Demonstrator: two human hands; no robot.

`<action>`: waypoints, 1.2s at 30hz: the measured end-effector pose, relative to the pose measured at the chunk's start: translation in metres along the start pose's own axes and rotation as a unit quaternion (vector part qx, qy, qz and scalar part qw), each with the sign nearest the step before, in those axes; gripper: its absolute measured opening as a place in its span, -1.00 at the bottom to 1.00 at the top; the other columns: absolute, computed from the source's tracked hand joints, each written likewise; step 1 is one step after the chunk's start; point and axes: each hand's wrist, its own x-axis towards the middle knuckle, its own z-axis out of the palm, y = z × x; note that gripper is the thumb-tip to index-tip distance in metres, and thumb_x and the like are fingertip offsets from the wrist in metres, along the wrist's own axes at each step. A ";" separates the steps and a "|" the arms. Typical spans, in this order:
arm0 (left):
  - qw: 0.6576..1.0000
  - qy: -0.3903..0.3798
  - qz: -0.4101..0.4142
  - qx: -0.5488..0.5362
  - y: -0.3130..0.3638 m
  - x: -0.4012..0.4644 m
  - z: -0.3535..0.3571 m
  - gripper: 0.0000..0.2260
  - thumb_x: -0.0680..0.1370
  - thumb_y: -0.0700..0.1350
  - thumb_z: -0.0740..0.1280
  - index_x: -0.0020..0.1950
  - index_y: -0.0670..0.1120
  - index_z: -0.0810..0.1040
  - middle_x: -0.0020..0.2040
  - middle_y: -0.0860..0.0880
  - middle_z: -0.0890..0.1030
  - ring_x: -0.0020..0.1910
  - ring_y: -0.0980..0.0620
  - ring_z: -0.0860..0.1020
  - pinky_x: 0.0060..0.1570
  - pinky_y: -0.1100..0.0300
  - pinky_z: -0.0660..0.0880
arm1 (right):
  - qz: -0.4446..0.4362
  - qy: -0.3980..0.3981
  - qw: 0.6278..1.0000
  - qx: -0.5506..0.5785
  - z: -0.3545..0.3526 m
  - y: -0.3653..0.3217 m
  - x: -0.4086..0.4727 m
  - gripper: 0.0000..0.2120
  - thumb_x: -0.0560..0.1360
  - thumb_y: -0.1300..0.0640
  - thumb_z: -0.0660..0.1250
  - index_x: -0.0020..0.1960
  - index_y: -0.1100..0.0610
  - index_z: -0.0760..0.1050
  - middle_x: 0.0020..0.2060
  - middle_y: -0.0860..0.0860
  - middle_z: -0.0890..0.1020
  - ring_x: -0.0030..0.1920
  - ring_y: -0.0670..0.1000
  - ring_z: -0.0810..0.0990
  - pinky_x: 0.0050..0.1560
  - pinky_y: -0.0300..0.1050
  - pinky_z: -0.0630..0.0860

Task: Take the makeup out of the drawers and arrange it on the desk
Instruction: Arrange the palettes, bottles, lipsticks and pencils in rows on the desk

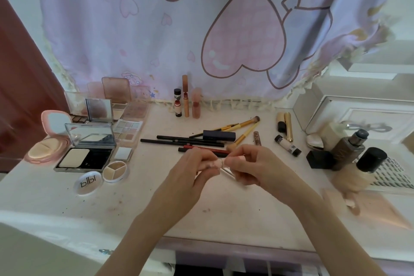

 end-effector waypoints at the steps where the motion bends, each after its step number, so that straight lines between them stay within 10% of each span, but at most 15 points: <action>1: 1.000 0.010 -0.004 0.000 0.001 0.001 0.000 -0.76 0.51 -0.10 0.30 -0.03 0.22 0.30 -0.12 0.17 0.46 -0.13 0.30 0.44 -0.13 0.49 0.35 | 0.006 0.004 1.000 0.030 0.000 -0.001 0.000 -0.79 0.40 0.09 0.41 -0.11 0.23 0.53 -0.48 -0.01 0.50 -0.49 -0.09 0.38 -0.46 -0.30 0.33; 6: 0.996 0.090 0.003 0.022 0.009 0.013 -0.003 -0.89 0.56 0.06 0.03 -0.10 0.11 0.30 -0.31 0.16 0.42 -0.29 0.33 0.45 -0.32 0.53 0.33 | -0.045 0.004 0.993 0.112 0.008 -0.015 0.000 -0.79 0.47 0.06 0.30 -0.17 0.22 0.45 -0.49 -0.03 0.40 -0.51 -0.08 0.27 -0.50 -0.32 0.25; 11: 0.991 0.099 -0.095 0.001 0.011 0.029 -0.014 -0.66 0.58 0.07 0.03 -0.36 0.06 0.37 -0.51 0.17 0.46 -0.50 0.21 0.41 -0.45 0.40 0.31 | -0.207 0.125 0.966 -0.091 0.016 -0.023 0.002 -0.91 0.48 0.14 0.33 -0.16 -0.03 0.50 -0.42 -0.14 0.52 -0.40 -0.09 0.42 -0.38 -0.23 0.39; 16: 0.999 0.007 -0.019 -0.037 0.010 0.022 -0.020 -0.83 0.49 0.00 0.30 -0.06 0.17 0.30 -0.29 0.12 0.45 -0.34 0.22 0.44 -0.35 0.43 0.36 | -0.136 0.099 0.986 -0.003 0.001 -0.024 -0.002 -0.84 0.45 0.05 0.34 -0.19 0.14 0.53 -0.53 -0.03 0.47 -0.50 -0.04 0.33 -0.46 -0.26 0.29; 27: 0.997 0.039 -0.064 -0.014 0.011 0.020 -0.019 -0.62 0.57 0.14 -0.01 -0.39 0.08 0.37 -0.52 0.12 0.36 -0.47 0.27 0.42 -0.40 0.46 0.31 | -0.209 0.049 0.974 -0.070 -0.003 -0.016 -0.012 -0.88 0.48 0.29 0.32 -0.11 0.08 0.49 -0.31 -0.22 0.59 -0.28 -0.21 0.54 -0.20 -0.32 0.48; 30: 0.999 -0.019 -0.034 -0.009 0.012 0.017 -0.021 -0.94 0.51 0.10 0.18 -0.14 0.17 0.33 -0.41 0.11 0.39 -0.41 0.26 0.42 -0.37 0.43 0.35 | -0.179 0.068 0.981 -0.035 -0.005 -0.016 -0.012 -0.97 0.47 0.23 0.33 -0.12 0.12 0.51 -0.40 -0.12 0.56 -0.38 -0.14 0.49 -0.32 -0.32 0.44; 36: 0.997 0.014 0.042 0.070 0.018 0.017 -0.021 -0.73 0.52 0.17 0.03 0.00 0.03 0.37 -0.30 0.21 0.36 -0.26 0.30 0.45 -0.32 0.48 0.33 | -0.115 0.058 0.992 0.017 -0.002 -0.014 -0.013 -0.68 0.44 -0.02 0.29 -0.15 0.28 0.46 -0.55 -0.04 0.42 -0.54 -0.09 0.27 -0.50 -0.31 0.25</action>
